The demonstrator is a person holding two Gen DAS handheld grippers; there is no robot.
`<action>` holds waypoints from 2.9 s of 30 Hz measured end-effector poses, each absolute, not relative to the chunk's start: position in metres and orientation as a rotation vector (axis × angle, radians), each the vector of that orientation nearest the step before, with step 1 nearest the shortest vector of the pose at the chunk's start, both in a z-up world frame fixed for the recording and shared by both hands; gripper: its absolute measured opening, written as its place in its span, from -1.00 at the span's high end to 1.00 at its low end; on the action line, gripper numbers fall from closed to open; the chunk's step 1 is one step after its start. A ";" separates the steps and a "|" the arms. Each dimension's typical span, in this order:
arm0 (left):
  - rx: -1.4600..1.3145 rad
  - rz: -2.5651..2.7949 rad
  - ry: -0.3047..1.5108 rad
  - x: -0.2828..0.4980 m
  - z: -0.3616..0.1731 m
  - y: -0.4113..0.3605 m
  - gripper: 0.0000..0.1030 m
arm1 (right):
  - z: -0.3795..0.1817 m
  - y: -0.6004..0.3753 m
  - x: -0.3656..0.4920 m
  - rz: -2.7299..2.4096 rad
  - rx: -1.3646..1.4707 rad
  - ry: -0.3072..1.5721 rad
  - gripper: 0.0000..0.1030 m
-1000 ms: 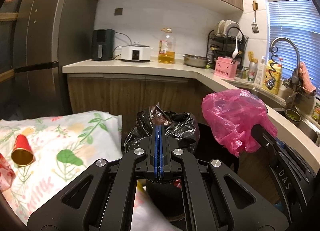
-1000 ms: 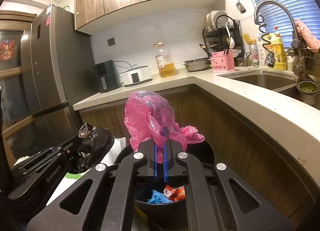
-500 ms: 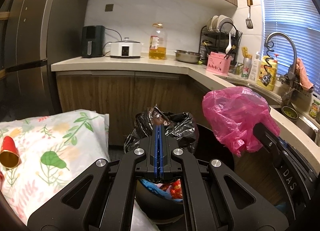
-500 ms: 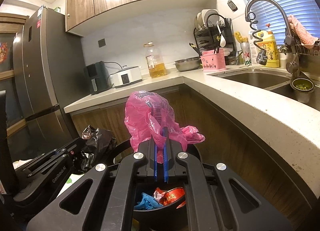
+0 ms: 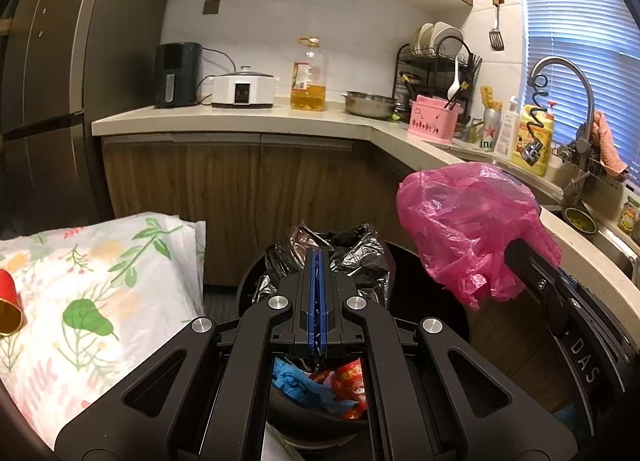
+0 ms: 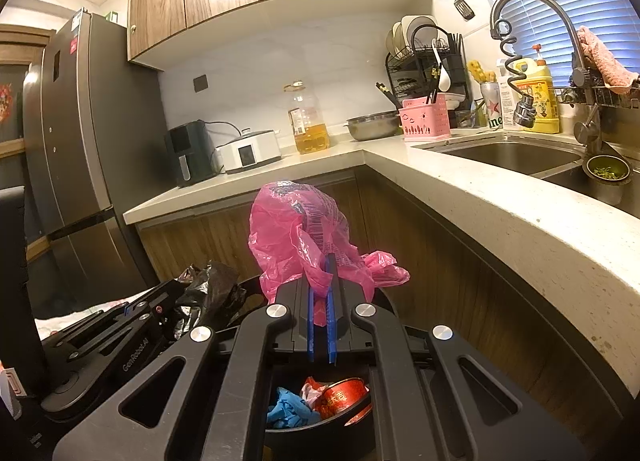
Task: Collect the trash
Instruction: 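Open both tools to drop the bags into the bin, then move both tools back over the table toward the snack packet and cup, then grasp the red snack packet with the left tool while the right tool grasps the red paper cup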
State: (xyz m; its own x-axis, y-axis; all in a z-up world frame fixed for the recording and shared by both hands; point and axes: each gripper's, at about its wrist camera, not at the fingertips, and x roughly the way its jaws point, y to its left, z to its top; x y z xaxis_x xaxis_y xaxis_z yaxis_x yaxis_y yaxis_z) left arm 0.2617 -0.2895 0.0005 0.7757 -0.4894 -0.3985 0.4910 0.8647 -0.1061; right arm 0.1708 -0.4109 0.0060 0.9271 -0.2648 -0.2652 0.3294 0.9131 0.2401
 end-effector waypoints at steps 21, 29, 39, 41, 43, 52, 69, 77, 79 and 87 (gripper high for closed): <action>-0.050 -0.488 0.450 0.258 -0.020 -0.255 -0.68 | -0.003 -0.415 0.165 -0.308 0.317 0.249 -0.28; -0.065 -0.385 0.419 0.230 -0.019 -0.217 -0.87 | -0.007 -0.396 0.153 -0.280 0.312 0.256 -0.43; -0.116 -0.229 0.391 0.201 -0.013 -0.154 -0.87 | -0.003 -0.362 0.142 -0.217 0.303 0.245 -0.43; -0.123 -0.199 0.385 0.198 -0.014 -0.141 -0.87 | -0.003 -0.351 0.142 -0.194 0.295 0.245 -0.43; -0.123 -0.151 0.380 0.194 -0.015 -0.126 -0.87 | -0.003 -0.338 0.145 -0.163 0.289 0.251 -0.43; -0.145 0.051 0.381 0.181 -0.023 -0.050 -0.87 | -0.013 -0.269 0.169 -0.007 0.258 0.304 -0.43; -0.173 0.275 0.395 0.189 -0.037 0.044 -0.87 | -0.034 -0.156 0.214 0.209 0.173 0.386 -0.43; -0.183 0.308 0.413 0.226 -0.039 0.056 -0.82 | -0.040 -0.137 0.238 0.229 0.148 0.400 -0.42; -0.180 0.312 0.421 0.237 -0.040 0.058 -0.77 | -0.041 -0.134 0.244 0.229 0.140 0.401 -0.42; -0.180 0.338 0.520 0.272 -0.058 0.068 -0.13 | -0.048 -0.113 0.272 0.257 0.097 0.423 -0.39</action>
State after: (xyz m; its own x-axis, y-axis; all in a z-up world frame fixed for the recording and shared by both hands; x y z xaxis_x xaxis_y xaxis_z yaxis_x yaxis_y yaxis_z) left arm 0.2721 0.0679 -0.0576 0.8141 0.2700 -0.5141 -0.3604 0.9291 -0.0829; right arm 0.2719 -0.1128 -0.0484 0.8803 0.2660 -0.3929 -0.2257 0.9631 0.1463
